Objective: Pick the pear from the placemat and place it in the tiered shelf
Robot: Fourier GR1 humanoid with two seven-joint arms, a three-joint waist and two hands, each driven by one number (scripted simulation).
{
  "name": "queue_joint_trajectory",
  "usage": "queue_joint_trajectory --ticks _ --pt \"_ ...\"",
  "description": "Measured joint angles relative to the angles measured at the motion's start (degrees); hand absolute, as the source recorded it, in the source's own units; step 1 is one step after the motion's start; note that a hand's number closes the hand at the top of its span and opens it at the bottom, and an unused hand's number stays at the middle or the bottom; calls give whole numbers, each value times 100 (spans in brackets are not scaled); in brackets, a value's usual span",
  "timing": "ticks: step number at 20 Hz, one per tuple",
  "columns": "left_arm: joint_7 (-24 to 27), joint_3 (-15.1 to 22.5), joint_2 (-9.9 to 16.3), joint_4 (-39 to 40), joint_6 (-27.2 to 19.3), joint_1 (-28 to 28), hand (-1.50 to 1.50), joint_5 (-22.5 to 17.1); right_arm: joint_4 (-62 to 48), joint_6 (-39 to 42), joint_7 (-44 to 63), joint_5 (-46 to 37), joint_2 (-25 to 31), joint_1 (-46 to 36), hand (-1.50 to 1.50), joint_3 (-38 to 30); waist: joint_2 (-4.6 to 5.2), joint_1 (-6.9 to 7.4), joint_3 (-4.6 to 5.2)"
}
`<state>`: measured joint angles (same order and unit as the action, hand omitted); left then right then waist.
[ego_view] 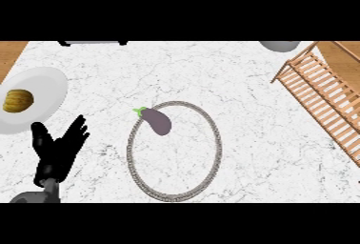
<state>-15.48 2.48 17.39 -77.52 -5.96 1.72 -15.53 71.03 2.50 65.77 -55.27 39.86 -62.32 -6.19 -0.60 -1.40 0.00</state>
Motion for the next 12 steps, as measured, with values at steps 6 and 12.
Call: queue_joint_trajectory --ticks 6,12 --pt "93 -51 -34 127 106 83 0 29 208 304 -244 91 187 570 150 -366 26 67 -5" --pt "-3 -46 -119 130 116 181 0 117 192 363 -435 6 276 970 150 -684 44 122 -6"
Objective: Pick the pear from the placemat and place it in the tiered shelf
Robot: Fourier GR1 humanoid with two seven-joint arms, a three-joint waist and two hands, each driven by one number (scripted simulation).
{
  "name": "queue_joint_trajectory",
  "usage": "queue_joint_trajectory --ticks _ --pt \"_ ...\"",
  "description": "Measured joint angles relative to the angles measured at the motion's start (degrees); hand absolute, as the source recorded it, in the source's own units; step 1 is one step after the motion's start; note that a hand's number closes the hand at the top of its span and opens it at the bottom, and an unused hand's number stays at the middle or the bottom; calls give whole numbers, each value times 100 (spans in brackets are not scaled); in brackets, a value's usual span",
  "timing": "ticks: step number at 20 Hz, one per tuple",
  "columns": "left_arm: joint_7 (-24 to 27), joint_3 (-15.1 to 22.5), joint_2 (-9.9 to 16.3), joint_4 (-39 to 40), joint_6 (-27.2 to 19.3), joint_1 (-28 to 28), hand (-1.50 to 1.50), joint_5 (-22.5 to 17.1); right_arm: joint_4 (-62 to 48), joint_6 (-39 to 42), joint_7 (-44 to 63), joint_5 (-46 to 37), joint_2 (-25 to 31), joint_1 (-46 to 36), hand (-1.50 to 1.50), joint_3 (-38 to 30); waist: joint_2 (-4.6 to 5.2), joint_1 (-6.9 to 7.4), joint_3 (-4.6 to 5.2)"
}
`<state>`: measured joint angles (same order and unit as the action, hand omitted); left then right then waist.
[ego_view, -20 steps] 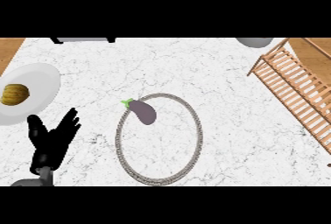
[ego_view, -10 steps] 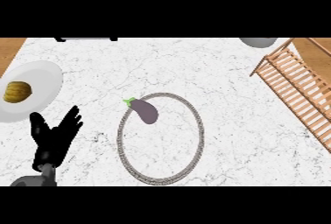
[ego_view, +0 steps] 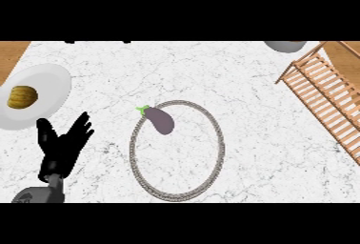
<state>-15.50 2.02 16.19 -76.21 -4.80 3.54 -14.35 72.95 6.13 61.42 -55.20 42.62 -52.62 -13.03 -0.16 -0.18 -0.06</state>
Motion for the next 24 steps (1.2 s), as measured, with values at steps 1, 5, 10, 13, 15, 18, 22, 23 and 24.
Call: queue_joint_trajectory --ticks 1,5,10,13,15,18,22,23,24 --pt "40 -4 -21 41 23 19 0 12 -135 -57 -81 -30 15 44 150 -58 3 13 0" --pt "113 7 -159 77 -44 51 0 135 -228 -155 -231 -86 -6 192 150 -211 1 31 -9" --pt "120 -56 -147 -145 54 -144 0 156 -373 -328 -540 25 66 366 150 -449 3 48 -5" --pt "77 -119 -142 -110 116 -119 0 170 -453 -329 -597 24 91 292 150 -455 8 51 -2" --pt "56 -156 -154 -27 141 -35 0 194 -465 -314 -629 38 95 315 150 -469 5 48 -5" --pt "-5 -213 -149 -16 171 -6 0 193 -569 -108 -699 50 211 296 150 -439 10 47 1" --pt "116 -217 -203 9 207 -46 0 218 -335 -597 -469 -47 59 289 -150 -678 5 45 -4" --pt "155 -239 -196 54 215 -34 0 231 -348 -728 -426 -90 27 232 -150 -720 6 53 -7" --pt "123 -226 -204 23 191 -32 0 255 -358 -881 -423 -112 16 228 -150 -801 7 58 -7"
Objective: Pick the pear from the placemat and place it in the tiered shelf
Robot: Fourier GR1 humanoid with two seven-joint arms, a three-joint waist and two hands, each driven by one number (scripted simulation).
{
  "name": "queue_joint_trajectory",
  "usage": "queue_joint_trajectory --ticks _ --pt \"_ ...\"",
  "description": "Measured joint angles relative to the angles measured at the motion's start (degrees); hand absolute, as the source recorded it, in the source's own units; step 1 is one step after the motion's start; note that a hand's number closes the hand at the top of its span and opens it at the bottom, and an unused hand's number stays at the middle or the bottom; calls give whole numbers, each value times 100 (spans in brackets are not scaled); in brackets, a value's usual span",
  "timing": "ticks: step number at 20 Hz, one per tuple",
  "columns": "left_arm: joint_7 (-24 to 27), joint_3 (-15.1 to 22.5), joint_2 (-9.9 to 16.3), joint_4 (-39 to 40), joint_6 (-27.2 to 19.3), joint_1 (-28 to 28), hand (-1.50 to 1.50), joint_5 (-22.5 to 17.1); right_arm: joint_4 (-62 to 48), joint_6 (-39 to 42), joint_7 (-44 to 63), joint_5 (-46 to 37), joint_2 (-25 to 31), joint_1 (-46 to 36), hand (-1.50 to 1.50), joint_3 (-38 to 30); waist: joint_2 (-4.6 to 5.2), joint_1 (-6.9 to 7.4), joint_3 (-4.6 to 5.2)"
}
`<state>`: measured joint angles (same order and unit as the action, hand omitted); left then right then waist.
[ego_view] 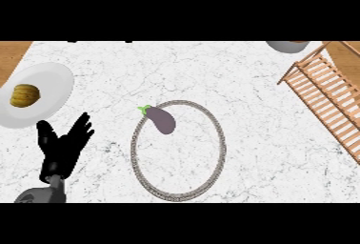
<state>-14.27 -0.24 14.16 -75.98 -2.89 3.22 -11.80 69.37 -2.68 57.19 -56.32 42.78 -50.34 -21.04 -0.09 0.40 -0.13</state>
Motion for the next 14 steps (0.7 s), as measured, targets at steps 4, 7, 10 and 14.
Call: queue_joint_trajectory --ticks 4,7,10,14 --pt "-233 -30 41 -152 3 6 0 -38 190 -435 13 78 -112 -83 -150 -294 2 0 4" --pt "-250 6 -11 -213 -54 -63 0 21 340 -822 -25 170 -245 -133 -150 -498 5 4 8" --pt "-318 17 -31 -248 -95 -54 0 57 582 -1108 -33 294 -292 -208 -150 -741 1 -13 9" --pt "-251 26 -65 -330 -53 -185 0 60 973 -1487 7 188 -294 -80 -150 -1014 -6 -31 11"
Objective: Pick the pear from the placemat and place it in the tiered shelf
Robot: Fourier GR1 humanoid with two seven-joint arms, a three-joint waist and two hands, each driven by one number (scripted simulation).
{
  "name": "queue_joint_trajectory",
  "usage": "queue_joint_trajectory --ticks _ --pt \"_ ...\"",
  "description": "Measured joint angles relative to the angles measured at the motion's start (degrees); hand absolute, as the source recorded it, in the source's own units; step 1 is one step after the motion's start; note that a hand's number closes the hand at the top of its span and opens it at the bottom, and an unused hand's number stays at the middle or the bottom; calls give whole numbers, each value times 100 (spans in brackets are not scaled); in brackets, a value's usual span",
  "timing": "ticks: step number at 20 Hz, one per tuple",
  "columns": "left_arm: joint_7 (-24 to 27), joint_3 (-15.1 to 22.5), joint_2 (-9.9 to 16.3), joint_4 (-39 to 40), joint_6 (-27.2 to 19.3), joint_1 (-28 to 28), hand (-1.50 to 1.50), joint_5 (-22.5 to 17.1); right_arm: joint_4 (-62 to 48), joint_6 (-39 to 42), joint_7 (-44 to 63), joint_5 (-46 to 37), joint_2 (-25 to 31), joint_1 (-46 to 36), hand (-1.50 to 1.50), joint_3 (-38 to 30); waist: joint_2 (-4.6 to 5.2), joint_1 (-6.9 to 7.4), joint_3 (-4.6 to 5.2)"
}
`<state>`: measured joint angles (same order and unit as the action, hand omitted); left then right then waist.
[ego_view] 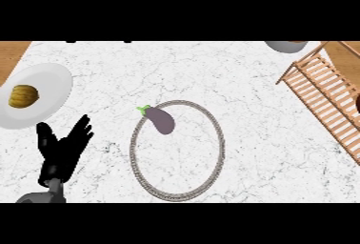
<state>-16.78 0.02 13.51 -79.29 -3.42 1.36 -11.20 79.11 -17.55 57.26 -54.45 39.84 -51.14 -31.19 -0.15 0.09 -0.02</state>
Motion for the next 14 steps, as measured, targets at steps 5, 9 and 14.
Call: queue_joint_trajectory --ticks 5,9,14 --pt "65 -83 12 170 42 94 0 11 508 -35 172 -513 251 202 -150 -267 -12 -47 -3" --pt "119 -108 -24 145 12 32 0 30 1112 45 321 -804 401 461 -150 -732 -28 -90 -3" --pt "68 -164 4 66 44 -66 0 -6 2324 377 456 -612 342 979 -150 -1545 -53 -168 -4"
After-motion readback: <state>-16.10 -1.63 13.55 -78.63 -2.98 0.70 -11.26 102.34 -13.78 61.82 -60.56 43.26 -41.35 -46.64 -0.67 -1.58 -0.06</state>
